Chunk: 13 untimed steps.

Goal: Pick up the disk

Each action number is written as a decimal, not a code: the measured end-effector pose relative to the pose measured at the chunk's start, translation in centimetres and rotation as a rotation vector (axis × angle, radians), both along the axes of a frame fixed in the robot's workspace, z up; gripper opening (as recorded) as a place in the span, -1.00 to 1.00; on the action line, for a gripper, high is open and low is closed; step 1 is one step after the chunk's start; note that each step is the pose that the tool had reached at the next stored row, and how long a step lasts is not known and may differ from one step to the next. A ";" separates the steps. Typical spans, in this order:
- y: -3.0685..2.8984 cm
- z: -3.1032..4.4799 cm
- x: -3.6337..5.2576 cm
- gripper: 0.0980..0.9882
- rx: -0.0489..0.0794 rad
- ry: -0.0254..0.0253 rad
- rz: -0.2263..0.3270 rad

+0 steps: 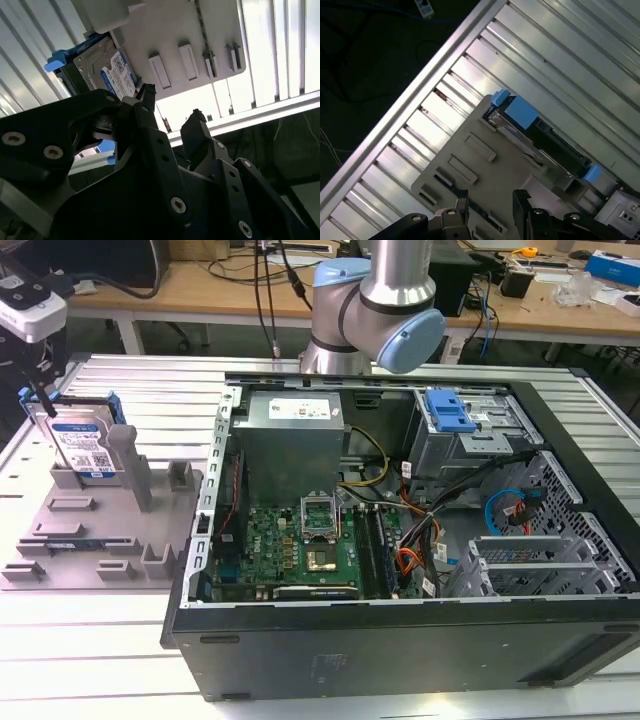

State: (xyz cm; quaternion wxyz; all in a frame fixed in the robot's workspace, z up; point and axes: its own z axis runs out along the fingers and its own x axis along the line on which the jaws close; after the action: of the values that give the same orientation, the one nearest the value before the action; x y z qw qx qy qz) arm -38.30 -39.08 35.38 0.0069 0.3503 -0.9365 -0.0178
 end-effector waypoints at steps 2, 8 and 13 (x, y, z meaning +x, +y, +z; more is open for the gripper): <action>0.00 -0.03 0.00 -0.14 0.000 -0.0002 0.039; 0.00 -0.15 0.00 -0.14 0.000 -0.0019 0.202; 0.00 -0.23 0.00 -0.14 -0.001 -0.0030 0.304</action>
State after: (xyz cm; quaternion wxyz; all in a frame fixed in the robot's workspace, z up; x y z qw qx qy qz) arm -38.30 -39.08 35.15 0.0083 0.4880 -0.8726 -0.0157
